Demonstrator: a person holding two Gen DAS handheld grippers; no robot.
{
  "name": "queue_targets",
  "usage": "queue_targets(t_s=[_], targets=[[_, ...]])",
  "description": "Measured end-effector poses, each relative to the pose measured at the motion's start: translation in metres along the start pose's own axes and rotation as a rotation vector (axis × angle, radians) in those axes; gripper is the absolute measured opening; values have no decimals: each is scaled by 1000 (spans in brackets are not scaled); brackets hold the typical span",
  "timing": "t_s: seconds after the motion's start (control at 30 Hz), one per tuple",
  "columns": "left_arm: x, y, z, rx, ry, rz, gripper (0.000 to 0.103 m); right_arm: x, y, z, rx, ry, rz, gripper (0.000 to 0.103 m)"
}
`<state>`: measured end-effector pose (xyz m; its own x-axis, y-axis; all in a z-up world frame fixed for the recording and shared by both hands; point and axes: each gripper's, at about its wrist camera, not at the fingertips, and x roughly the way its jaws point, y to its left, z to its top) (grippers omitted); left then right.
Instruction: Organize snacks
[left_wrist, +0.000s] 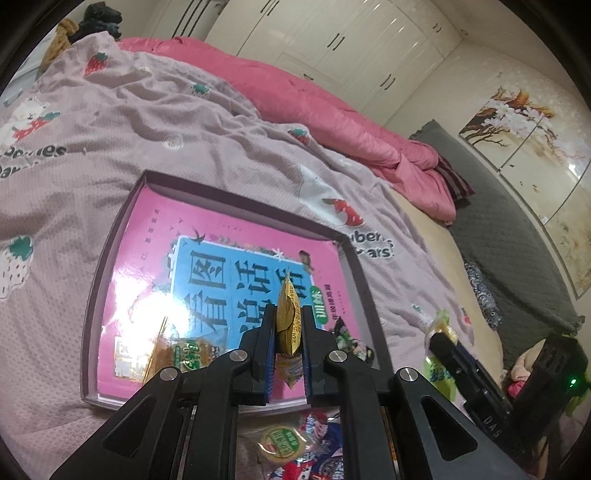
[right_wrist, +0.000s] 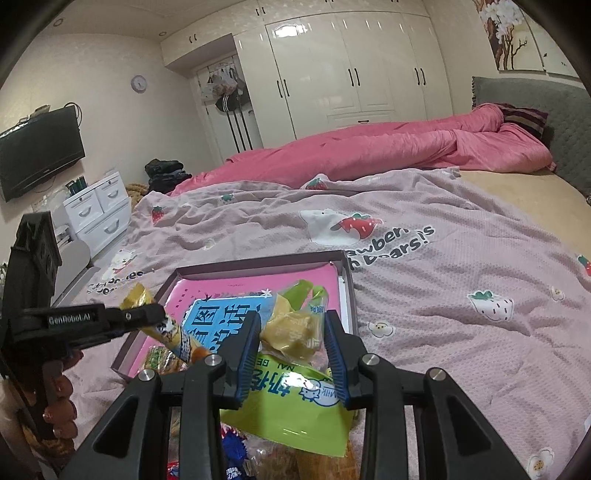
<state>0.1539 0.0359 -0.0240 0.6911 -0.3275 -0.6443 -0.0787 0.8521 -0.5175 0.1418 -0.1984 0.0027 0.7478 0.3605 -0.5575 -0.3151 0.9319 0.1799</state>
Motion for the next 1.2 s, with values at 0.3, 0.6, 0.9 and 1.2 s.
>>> queue_targets(t_s=[0.3, 0.6, 0.9, 1.2], targets=[[9, 6, -4, 2, 23, 42, 11, 22, 2, 2, -18, 31, -3, 35], [13, 8, -6, 18, 30, 66, 12, 41, 4, -2, -39, 65, -14, 35], [14, 10, -7, 34, 31, 83, 12, 55, 6, -7, -70, 105, -32, 36], [13, 13, -10, 35, 40, 91, 12, 68, 2, -11, -75, 136, -64, 36]])
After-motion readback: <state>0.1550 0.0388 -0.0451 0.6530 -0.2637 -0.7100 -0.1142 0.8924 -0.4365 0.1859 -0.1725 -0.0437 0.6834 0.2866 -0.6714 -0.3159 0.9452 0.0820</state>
